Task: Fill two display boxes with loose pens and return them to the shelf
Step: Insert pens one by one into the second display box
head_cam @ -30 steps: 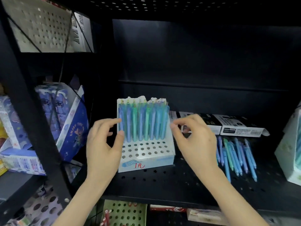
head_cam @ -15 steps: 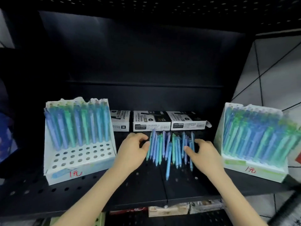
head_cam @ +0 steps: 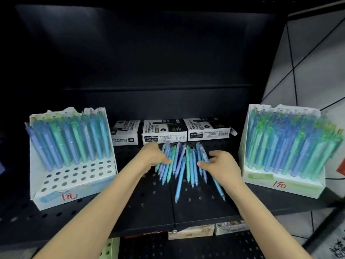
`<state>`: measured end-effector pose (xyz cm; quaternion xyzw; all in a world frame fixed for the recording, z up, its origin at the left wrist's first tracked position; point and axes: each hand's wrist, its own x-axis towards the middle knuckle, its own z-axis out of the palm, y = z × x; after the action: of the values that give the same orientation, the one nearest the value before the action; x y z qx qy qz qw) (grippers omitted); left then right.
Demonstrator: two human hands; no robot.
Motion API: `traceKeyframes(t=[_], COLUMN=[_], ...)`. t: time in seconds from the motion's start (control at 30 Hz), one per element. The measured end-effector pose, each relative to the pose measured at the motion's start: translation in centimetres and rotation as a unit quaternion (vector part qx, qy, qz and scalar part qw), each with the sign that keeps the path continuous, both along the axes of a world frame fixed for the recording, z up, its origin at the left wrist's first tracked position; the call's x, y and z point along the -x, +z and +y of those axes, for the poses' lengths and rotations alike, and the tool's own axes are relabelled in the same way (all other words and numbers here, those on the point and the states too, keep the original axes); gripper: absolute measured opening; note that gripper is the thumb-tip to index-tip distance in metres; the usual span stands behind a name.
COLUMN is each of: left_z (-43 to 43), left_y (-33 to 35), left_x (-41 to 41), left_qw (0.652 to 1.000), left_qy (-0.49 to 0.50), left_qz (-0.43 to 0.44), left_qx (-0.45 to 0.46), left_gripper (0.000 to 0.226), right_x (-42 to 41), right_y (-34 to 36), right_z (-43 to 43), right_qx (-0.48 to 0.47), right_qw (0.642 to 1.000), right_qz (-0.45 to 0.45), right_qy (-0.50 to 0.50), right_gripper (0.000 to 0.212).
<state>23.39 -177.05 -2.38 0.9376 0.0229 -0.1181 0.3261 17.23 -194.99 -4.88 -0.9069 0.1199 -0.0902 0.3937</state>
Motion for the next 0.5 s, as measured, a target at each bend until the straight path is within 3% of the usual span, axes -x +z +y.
traceKeyframes(t=[0.2, 0.37, 0.5], left_z=[0.0, 0.5, 0.9], left_y=[0.0, 0.0, 0.7], left_x=[-0.6, -0.1, 1.9], left_qw=[0.999, 0.984, 0.946], left_qy=[0.014, 0.048, 0.072], left_qz=[0.013, 0.031, 0.054], left_qx=[0.035, 0.166, 0.313], left_gripper=[0.051, 0.046, 0.008], right_x=[-0.3, -0.1, 0.3], right_y=[-0.4, 0.4, 1.4], right_z=[-0.4, -0.7, -0.3], right_qx=[-0.046, -0.140, -0.248], right_qw=[0.998, 0.988, 0.967], right_qz=[-0.050, -0.062, -0.059], right_qy=[-0.004, -0.015, -0.007], right_gripper=[0.024, 0.036, 0.031])
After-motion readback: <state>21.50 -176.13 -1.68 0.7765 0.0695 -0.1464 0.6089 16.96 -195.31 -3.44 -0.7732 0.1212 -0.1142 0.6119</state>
